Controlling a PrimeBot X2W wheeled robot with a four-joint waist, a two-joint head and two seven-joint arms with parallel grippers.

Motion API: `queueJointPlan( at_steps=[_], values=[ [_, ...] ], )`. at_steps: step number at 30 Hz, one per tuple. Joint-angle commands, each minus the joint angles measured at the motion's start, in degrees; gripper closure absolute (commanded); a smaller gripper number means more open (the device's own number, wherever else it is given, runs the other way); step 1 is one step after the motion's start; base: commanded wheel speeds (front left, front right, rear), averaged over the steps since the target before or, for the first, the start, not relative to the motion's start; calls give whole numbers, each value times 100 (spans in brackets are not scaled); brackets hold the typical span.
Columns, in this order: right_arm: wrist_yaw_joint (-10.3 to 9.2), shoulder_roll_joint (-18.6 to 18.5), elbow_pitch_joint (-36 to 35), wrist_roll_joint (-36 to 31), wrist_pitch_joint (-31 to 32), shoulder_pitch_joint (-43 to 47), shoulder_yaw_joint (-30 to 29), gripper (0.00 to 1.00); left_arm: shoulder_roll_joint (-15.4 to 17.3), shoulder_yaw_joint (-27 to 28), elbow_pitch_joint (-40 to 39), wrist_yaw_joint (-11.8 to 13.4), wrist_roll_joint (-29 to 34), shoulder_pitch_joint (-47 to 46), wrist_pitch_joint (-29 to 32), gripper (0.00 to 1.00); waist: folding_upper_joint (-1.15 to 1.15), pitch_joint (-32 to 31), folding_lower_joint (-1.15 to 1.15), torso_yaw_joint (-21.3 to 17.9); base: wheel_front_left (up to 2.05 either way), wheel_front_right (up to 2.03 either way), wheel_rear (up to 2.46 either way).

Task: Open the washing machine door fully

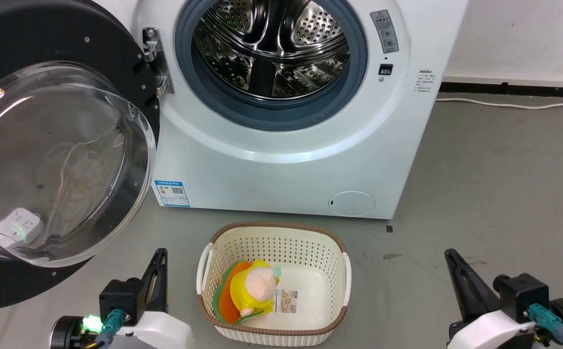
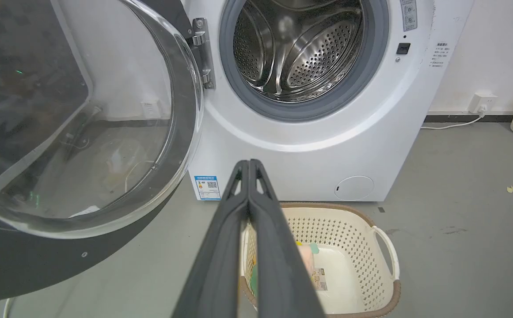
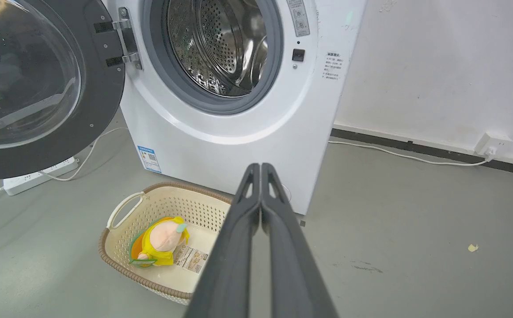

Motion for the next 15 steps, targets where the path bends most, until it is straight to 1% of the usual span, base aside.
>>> queueJointPlan(
  at_steps=[1, 15],
  values=[
    [4, 5, -53, -32, 42, -108, 16, 100, -5, 24, -39, -17, 48, -68, 37, 100, 0, 2, 0, -1, 0, 0, 0],
    [5, 5, -105, -104, 203, -169, 49, 100, -38, 115, -108, -49, 110, -116, 196, 100, 0, 26, 0, -22, 0, 0, 0]
  ],
)
